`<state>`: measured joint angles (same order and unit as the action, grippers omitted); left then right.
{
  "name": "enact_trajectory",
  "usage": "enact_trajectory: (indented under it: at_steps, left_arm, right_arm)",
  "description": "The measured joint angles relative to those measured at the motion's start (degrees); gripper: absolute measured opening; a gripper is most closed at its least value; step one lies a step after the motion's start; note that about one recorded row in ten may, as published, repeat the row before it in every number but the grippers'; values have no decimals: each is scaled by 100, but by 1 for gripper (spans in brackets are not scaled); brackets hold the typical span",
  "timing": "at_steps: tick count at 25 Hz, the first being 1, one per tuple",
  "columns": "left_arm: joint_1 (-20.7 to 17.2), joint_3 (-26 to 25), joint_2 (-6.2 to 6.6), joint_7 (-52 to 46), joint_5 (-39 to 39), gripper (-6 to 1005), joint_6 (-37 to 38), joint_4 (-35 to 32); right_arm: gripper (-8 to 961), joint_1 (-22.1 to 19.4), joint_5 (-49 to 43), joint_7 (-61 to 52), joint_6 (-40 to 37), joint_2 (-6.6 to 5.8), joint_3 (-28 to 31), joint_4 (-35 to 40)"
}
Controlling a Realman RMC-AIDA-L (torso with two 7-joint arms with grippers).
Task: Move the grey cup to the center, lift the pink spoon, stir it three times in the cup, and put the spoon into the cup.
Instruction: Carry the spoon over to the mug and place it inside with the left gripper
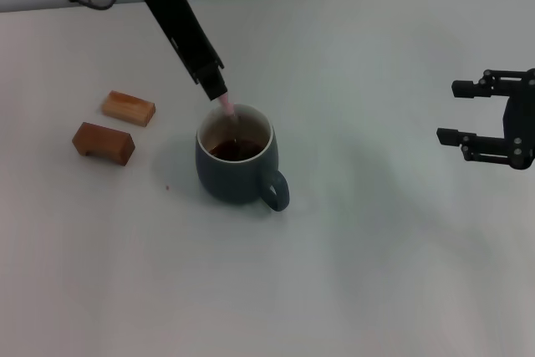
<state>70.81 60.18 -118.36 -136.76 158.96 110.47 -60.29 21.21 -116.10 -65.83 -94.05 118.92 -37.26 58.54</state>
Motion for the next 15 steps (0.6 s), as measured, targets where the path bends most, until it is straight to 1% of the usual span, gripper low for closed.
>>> enact_trajectory:
  at_steps: [7,15]
  left_arm:
    - [20,-35,35,-56,154,132,-265,2]
    - [-20,-50,45,-74,514,131,-270,55]
  right_arm:
    - [651,18,0,0,2,0,0,-5]
    - [650,48,0,0,2,0,0,0]
